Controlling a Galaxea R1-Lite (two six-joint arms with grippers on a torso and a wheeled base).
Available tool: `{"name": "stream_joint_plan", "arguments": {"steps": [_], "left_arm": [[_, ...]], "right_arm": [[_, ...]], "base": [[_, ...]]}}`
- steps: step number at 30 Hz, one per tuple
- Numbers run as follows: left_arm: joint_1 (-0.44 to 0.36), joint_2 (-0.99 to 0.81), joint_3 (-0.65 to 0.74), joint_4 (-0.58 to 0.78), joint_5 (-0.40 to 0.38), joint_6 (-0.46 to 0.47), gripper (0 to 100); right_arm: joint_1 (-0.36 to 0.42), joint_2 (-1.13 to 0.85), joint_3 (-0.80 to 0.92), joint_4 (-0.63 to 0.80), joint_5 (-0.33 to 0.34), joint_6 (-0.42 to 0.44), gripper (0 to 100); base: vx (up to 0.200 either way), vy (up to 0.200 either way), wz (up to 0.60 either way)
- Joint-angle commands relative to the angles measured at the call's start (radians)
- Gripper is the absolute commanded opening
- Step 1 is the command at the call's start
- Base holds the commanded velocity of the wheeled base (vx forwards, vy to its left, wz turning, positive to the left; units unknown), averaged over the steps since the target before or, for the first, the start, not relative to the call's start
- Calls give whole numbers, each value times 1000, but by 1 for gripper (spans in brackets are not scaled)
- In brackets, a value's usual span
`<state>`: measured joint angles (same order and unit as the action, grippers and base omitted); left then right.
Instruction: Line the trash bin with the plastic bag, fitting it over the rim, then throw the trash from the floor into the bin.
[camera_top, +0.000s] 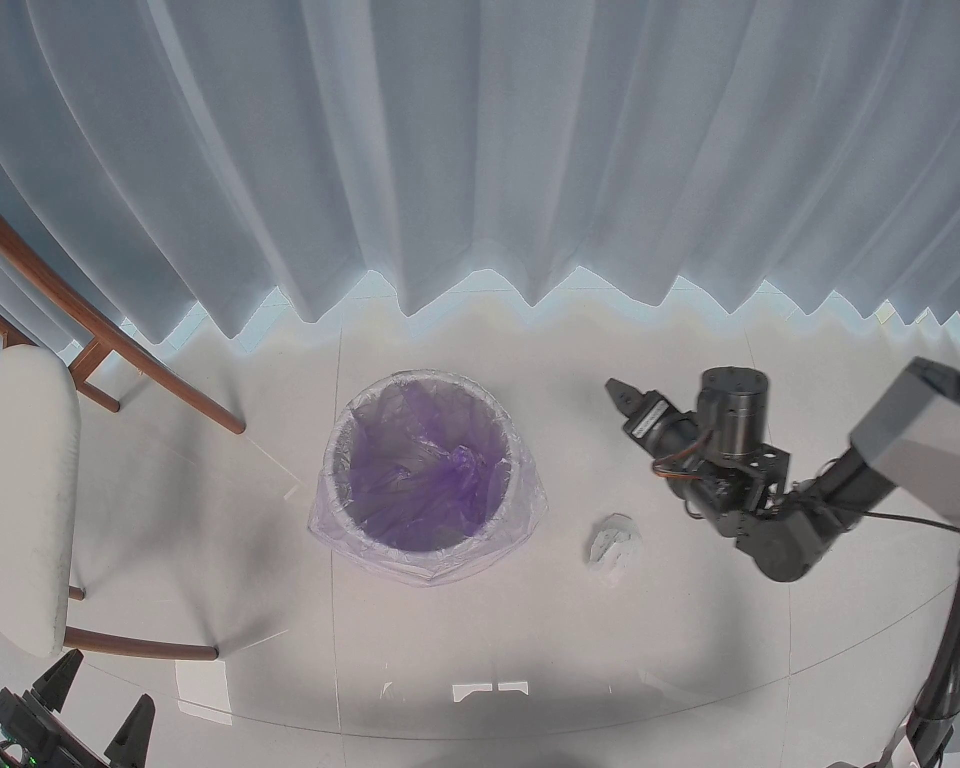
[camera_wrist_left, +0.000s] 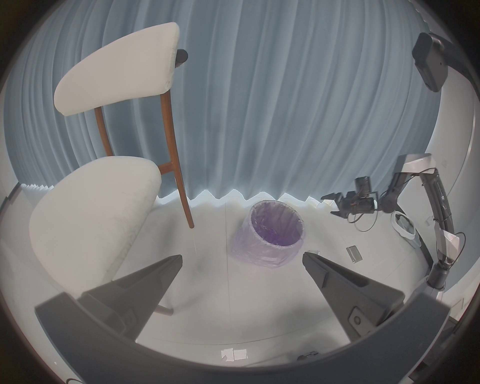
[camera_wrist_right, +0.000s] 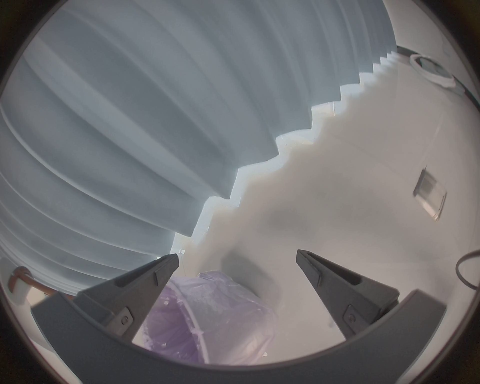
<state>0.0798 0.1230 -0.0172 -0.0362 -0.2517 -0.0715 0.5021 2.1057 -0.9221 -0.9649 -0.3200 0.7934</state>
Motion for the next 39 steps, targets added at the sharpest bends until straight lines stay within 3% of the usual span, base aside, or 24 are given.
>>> {"name": "stream_joint_plan", "arguments": {"steps": [1, 12, 16, 19, 23, 27, 39], "left_arm": [[-41, 90, 8, -8, -24, -51, 100], [-68, 179, 6, -5, -24, -48, 100], [-60, 107, 6, 4, -24, 13, 100], [-54, 78, 8, 5, -20, 68, 100], [-40, 87, 8, 7, -20, 76, 100], [-11, 124, 8, 7, -20, 76, 100], [-3, 231, 8, 7, -29, 68, 100]], "right_arm": [[-160, -569, 457, -41, 38, -100, 100], [-168, -742, 625, -38, 39, -148, 100], [-169, -779, 703, -40, 24, -154, 100], [-165, -836, 801, -40, 25, -157, 100], [-166, -917, 922, -37, 32, -146, 100], [-175, -931, 922, -12, 30, -108, 100], [-209, -931, 922, 45, 29, -117, 100]], "base": [[-200, 0, 0], [-200, 0, 0], [-200, 0, 0], [0, 200, 0], [0, 200, 0], [0, 200, 0], [0, 200, 0]]}}
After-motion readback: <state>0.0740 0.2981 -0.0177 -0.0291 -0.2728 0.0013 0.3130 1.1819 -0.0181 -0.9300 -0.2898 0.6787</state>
